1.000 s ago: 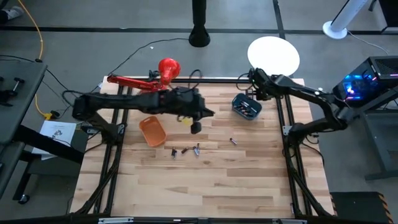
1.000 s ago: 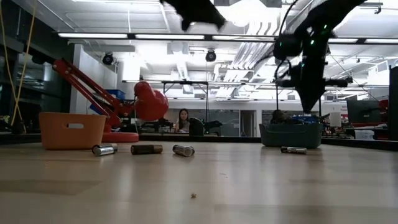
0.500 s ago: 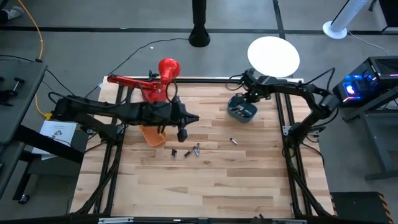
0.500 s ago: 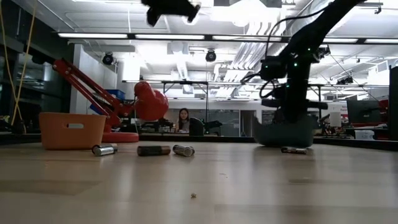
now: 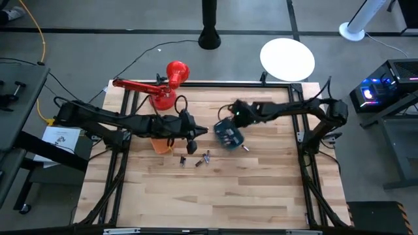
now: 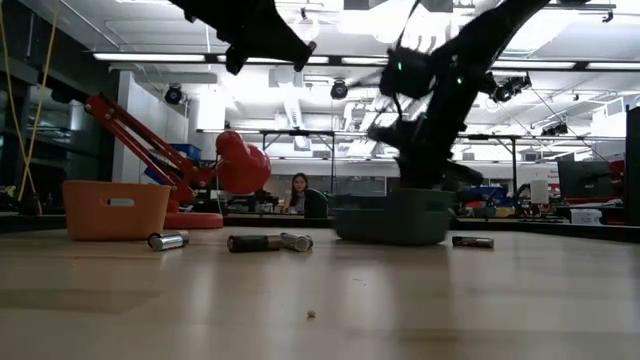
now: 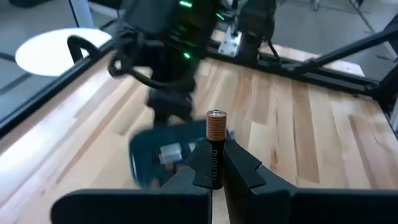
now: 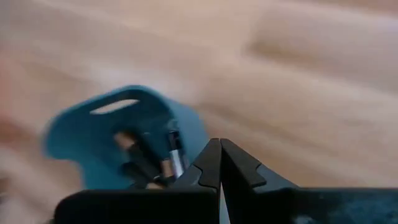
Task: Sort batteries
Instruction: Put the black battery into the blue bin, then put the silver battery from the blue bin into the orange bin
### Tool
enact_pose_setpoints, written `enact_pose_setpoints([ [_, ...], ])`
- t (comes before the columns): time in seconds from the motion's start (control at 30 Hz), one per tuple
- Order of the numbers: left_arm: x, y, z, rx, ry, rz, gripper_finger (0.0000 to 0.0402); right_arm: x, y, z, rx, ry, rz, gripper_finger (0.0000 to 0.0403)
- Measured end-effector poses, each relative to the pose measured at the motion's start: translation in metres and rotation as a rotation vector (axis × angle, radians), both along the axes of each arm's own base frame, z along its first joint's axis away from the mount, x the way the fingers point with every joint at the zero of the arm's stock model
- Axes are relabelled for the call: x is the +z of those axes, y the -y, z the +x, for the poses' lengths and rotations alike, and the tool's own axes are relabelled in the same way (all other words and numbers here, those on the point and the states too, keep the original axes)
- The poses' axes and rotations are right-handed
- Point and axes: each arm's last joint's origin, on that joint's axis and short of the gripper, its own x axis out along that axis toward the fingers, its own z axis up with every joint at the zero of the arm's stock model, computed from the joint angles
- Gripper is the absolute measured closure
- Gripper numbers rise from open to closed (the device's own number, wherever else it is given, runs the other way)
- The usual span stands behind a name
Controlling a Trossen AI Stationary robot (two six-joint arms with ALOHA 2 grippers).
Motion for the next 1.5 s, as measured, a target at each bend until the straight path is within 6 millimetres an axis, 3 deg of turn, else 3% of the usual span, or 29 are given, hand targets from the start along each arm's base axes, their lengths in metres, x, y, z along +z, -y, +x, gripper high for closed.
enact_pose_setpoints([
  [0.13,-0.011,-0.005,0.010,-0.015,-0.020,0.018,0.0401,0.007,-0.021,0.015,0.012,0.128,-0.010,0.0403],
  [0.23,-0.028,-0.006,0.021,-0.049,-0.064,-0.001,0.0401,0.019,-0.030,0.015,0.001,0.177,-0.045,0.0403],
  [0.5,-0.080,-0.003,0.045,-0.090,-0.183,-0.037,0.0401,0.074,-0.035,-0.009,0.011,0.308,-0.159,0.0403],
  [0.67,-0.090,-0.005,0.055,-0.091,-0.145,-0.038,0.0395,0.103,-0.039,-0.026,0.051,0.390,-0.221,0.0403],
  [0.83,-0.094,-0.011,0.057,-0.106,-0.145,-0.068,0.0340,0.118,-0.050,-0.033,0.101,0.461,-0.229,0.0402],
  [1.0,-0.095,-0.014,0.057,-0.152,-0.157,-0.111,0.0263,0.111,-0.065,-0.025,0.207,0.460,-0.164,0.0402],
  [1.1,-0.089,-0.018,0.055,-0.154,-0.192,-0.146,0.0227,0.100,-0.076,-0.013,0.279,0.463,-0.115,0.0402],
  [1.2,-0.068,-0.025,0.041,-0.152,-0.255,-0.138,0.0207,0.089,-0.085,0.000,0.343,0.460,-0.073,0.0402],
  [1.33,-0.023,-0.039,0.007,-0.092,-0.208,-0.055,0.0204,0.083,-0.092,0.021,0.435,0.351,-0.071,0.0402],
  [1.5,0.034,-0.056,-0.047,0.059,0.026,0.018,0.0208,0.085,-0.093,0.051,0.566,0.071,-0.155,0.0401],
])
